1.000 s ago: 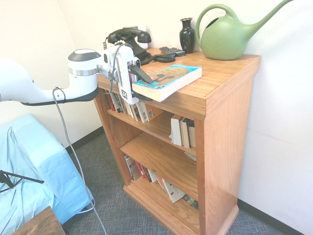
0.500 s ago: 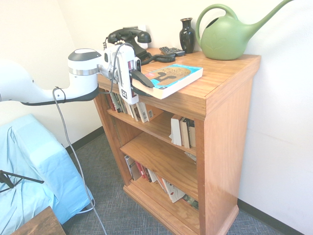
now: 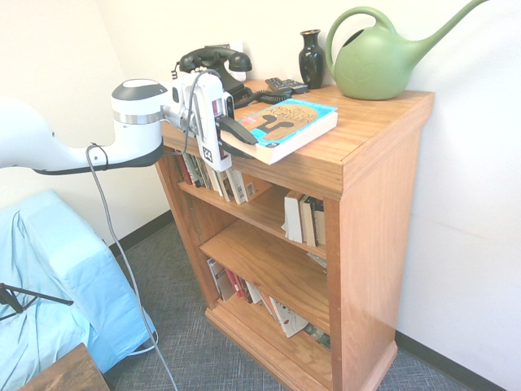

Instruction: Organize the shelf

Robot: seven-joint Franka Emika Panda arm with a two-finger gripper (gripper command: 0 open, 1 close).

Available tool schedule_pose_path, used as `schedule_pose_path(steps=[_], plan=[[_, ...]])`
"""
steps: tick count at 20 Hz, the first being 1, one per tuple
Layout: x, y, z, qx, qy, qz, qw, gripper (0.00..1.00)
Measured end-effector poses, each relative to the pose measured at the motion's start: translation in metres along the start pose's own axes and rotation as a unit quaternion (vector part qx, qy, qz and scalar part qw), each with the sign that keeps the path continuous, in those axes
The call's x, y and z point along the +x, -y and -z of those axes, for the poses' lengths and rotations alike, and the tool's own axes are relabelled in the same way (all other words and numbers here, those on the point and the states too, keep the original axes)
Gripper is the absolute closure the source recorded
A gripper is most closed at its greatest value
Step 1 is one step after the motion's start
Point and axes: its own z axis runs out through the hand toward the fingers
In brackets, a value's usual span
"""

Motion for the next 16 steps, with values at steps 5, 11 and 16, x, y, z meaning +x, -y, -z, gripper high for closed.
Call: schedule_pose_path(steps=[5, 11, 16], plan=[[0.011, -0.047, 0.003, 0.027, 0.028, -0.060, 0.997, 1.00], [-0.024, -0.116, 0.018, 0.099, 0.070, -0.114, 0.986, 1.00], [-0.086, -0.152, 0.039, 0.159, 0.096, -0.134, 0.973, 1.00]])
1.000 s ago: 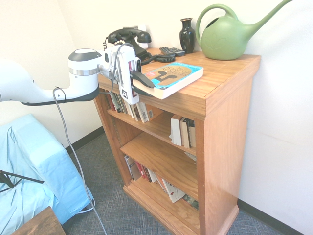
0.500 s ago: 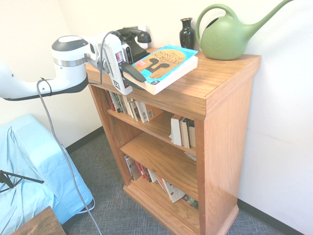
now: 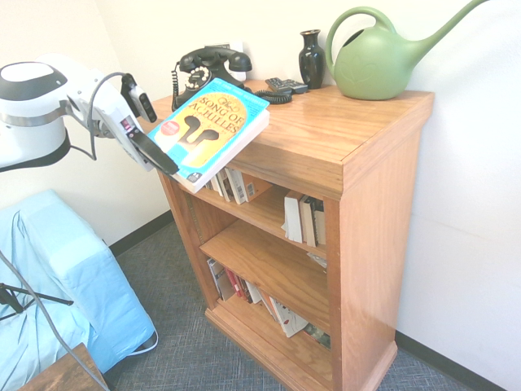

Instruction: Organize the shelf

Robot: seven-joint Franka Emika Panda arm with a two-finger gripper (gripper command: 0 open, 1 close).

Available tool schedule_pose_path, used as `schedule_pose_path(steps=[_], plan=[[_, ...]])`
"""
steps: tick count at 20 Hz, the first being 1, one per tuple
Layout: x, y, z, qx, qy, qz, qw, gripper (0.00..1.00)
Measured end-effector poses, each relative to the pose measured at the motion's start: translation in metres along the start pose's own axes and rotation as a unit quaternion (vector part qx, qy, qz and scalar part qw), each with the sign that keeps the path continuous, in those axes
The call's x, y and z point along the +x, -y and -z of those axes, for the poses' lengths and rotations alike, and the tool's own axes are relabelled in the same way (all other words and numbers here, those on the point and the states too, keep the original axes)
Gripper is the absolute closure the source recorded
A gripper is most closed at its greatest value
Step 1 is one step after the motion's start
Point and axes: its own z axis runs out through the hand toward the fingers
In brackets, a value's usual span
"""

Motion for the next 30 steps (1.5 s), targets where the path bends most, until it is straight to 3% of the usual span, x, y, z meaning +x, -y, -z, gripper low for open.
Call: schedule_pose_path(steps=[5, 10, 23, 30], plan=[[-0.063, -0.032, -0.004, 0.057, 0.033, -0.008, 0.998, 1.00], [-0.106, -0.030, -0.014, 0.111, 0.069, -0.008, 0.991, 1.00], [-0.185, 0.024, -0.049, 0.230, 0.192, 0.029, 0.954, 1.00], [-0.189, 0.049, -0.059, 0.281, 0.209, 0.033, 0.936, 1.00]])
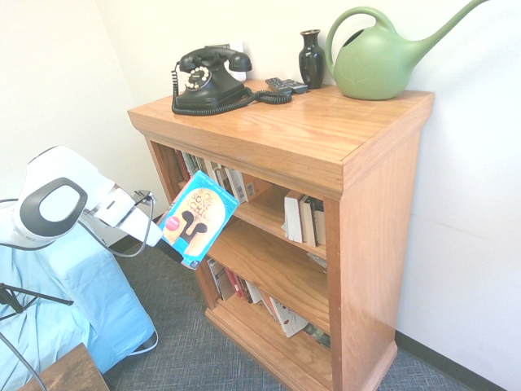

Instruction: Organize the shelf

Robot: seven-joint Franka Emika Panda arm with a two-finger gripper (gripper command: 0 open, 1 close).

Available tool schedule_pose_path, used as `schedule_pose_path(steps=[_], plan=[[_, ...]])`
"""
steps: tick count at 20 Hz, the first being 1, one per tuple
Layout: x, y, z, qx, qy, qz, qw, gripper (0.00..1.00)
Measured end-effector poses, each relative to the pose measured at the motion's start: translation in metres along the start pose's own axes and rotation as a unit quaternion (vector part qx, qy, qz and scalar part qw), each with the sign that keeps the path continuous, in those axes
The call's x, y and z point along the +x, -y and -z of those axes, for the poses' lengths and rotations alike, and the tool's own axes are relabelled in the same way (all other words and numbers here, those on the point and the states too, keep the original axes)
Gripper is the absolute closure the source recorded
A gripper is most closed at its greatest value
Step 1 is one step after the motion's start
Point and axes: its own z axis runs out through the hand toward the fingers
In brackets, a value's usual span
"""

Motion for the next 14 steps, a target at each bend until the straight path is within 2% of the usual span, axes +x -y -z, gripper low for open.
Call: schedule_pose_path(steps=[14], plan=[[-0.011, 0.008, -0.053, 0.072, -0.006, 0.014, 0.997, 1.00]])
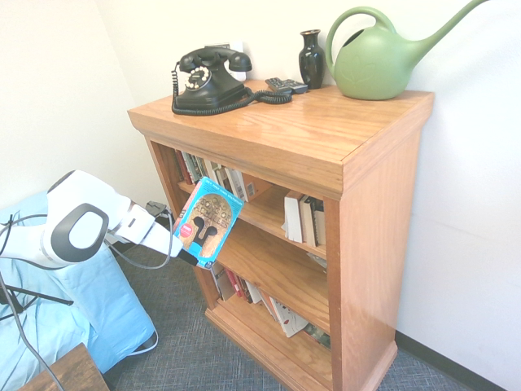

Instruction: Organize the shelf

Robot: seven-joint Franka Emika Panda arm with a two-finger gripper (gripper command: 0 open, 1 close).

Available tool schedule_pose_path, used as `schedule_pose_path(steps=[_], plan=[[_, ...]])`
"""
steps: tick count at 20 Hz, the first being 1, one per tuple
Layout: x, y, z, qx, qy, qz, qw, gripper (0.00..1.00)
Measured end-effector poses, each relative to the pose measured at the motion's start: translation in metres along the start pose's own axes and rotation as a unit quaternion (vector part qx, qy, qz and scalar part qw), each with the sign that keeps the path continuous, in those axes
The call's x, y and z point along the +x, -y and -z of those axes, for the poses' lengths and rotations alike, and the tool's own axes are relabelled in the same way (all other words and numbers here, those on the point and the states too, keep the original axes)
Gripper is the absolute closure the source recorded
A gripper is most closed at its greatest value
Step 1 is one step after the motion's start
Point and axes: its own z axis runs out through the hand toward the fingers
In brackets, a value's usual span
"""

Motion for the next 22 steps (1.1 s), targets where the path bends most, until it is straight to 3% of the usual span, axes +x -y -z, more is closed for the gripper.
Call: schedule_pose_path(steps=[12, 22], plan=[[0.016, 0.022, -0.046, 0.045, 0.024, -0.003, 0.999, 1.00], [0.066, 0.038, -0.035, 0.074, 0.077, -0.010, 0.994, 1.00]])
